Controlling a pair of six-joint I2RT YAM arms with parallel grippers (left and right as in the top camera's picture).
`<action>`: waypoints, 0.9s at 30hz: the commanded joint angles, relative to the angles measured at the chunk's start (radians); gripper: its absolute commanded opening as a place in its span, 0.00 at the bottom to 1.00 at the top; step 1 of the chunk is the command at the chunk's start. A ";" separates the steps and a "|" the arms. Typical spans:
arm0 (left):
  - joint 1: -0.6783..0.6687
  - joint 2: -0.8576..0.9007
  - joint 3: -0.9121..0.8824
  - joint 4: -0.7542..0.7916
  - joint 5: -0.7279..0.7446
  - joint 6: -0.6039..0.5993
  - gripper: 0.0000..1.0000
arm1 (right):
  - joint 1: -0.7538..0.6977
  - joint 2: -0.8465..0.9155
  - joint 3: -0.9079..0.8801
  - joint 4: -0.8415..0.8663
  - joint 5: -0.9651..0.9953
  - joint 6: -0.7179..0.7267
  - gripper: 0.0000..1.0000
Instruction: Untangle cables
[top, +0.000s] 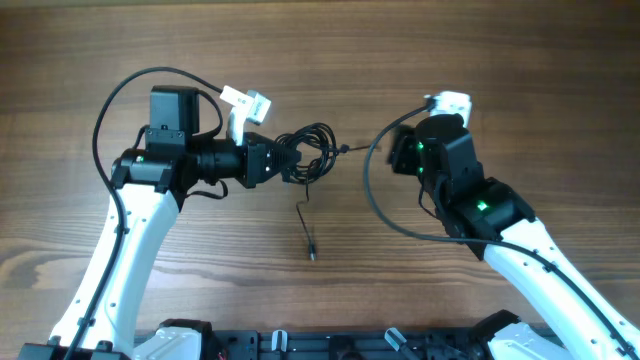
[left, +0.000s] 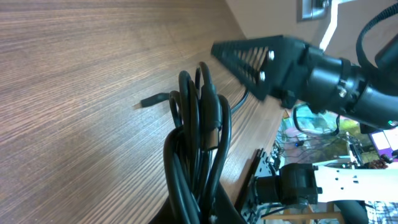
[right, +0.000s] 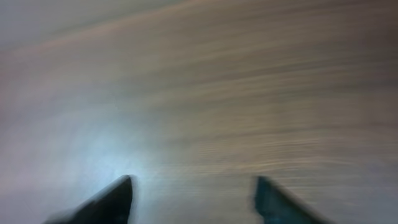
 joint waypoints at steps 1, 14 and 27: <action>0.003 -0.020 0.005 0.013 -0.019 0.008 0.04 | 0.007 -0.008 -0.008 0.019 -0.438 -0.143 0.71; 0.002 -0.020 0.005 0.013 -0.024 0.008 0.04 | 0.009 0.063 -0.008 0.227 -0.692 -0.348 0.44; 0.002 -0.020 0.005 -0.001 0.034 0.008 0.04 | 0.017 0.125 -0.008 0.281 -0.448 -0.177 0.05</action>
